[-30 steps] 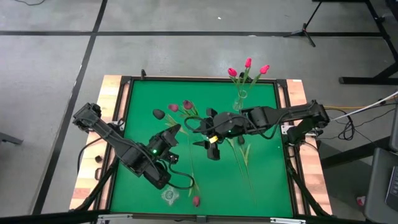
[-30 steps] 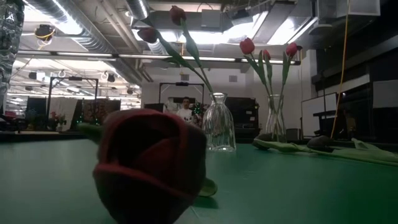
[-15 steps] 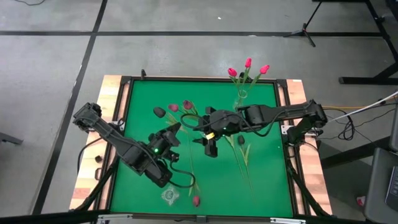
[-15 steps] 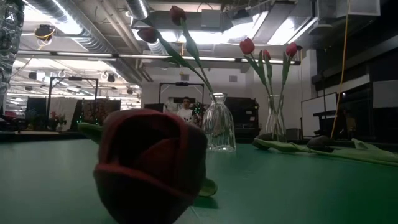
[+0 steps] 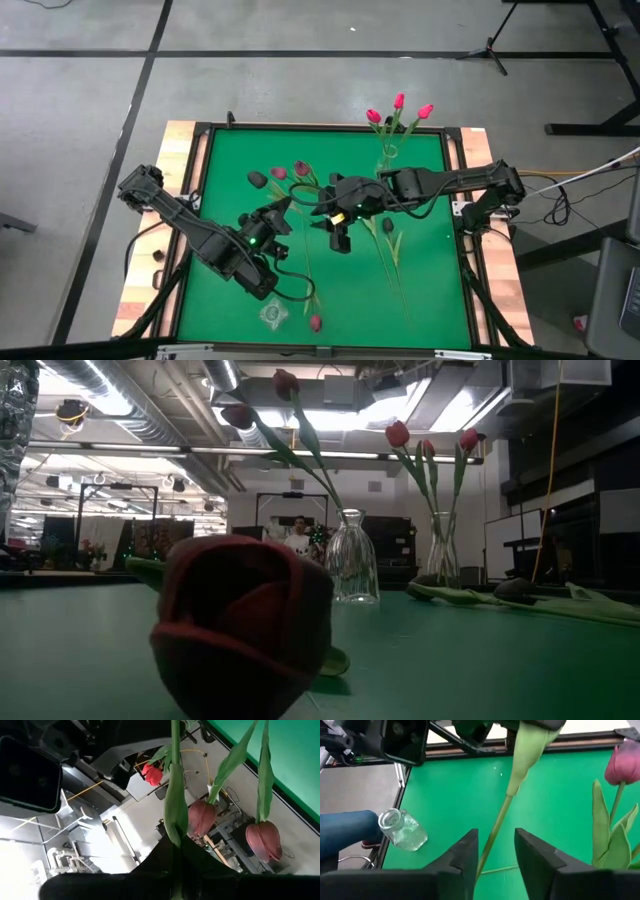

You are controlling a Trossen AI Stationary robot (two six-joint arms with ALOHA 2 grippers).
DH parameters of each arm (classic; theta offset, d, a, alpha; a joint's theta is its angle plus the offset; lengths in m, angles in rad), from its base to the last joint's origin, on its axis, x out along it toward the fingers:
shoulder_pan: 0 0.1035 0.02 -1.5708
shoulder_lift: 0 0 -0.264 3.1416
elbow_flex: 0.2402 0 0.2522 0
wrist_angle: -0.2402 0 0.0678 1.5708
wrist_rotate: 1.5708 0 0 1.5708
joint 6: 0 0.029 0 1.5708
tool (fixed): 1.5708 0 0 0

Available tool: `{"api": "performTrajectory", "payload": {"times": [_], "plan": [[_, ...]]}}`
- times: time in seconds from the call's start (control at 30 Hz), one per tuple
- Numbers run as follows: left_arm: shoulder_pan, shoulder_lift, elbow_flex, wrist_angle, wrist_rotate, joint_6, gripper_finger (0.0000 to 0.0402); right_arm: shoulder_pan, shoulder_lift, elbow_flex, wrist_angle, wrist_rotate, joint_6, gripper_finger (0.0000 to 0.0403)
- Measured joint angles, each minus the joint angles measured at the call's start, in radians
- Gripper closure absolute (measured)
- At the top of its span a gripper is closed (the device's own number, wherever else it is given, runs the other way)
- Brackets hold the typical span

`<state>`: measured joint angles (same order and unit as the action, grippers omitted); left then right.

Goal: Sort flowers into vase by color
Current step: Put the top left black tulip into the bottom transparent vase

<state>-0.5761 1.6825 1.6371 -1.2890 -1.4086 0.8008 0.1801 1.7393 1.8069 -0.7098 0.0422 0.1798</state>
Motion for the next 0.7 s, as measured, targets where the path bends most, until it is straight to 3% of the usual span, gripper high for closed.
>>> {"api": "performTrajectory", "payload": {"times": [0.27,0.47,0.7], "plan": [[0.0,0.0,0.0,0.055,0.0,0.03,0.0396,-0.012,0.0,0.0,-0.002,-0.01,-0.001,0.0323],[0.0,0.0,0.0,0.075,0.0,0.041,0.0396,-0.012,0.0,0.0,-0.007,-0.009,-0.02,0.0393],[-0.001,0.0,0.0,0.075,0.029,0.042,0.0381,-0.011,0.0,0.0,-0.01,-0.01,-0.027,0.0399]]}}
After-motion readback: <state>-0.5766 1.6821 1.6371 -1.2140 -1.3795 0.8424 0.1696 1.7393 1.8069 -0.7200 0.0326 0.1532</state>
